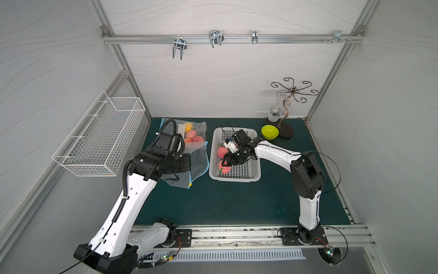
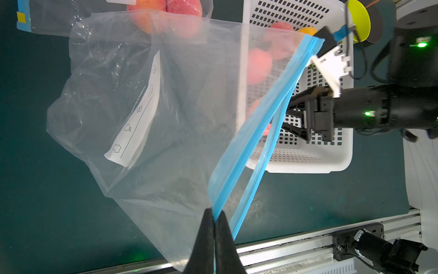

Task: Place the peach in a zip-top bag and seal the zipper
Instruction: Pick up the peach from the basket, then place the peach in the zipper food storage bag.

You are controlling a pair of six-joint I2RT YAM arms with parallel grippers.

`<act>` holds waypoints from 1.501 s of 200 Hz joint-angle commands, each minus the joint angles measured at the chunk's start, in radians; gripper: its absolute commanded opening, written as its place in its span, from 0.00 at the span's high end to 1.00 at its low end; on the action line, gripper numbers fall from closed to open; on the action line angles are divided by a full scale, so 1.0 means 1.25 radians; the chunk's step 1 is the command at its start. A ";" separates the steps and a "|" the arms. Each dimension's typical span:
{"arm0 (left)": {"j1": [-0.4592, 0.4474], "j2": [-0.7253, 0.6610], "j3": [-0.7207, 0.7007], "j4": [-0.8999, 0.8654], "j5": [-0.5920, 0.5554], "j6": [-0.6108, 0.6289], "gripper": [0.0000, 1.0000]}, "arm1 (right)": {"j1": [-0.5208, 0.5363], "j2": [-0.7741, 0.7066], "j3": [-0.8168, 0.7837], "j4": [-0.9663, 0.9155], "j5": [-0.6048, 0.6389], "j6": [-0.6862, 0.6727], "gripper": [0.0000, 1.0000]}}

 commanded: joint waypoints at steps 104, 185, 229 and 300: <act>0.003 -0.002 0.032 0.056 0.094 -0.059 1.00 | 0.080 -0.222 0.069 0.144 -0.228 0.032 0.46; 0.004 -0.017 0.080 0.069 0.151 -0.096 1.00 | 0.167 -0.079 0.228 -0.009 0.022 -0.042 0.44; 0.004 -0.027 0.076 0.077 0.150 -0.103 1.00 | 0.180 -0.042 0.297 -0.075 0.029 -0.090 0.32; 0.005 -0.035 0.071 0.082 0.114 -0.104 1.00 | 0.132 -0.167 0.233 0.015 -0.071 -0.071 0.26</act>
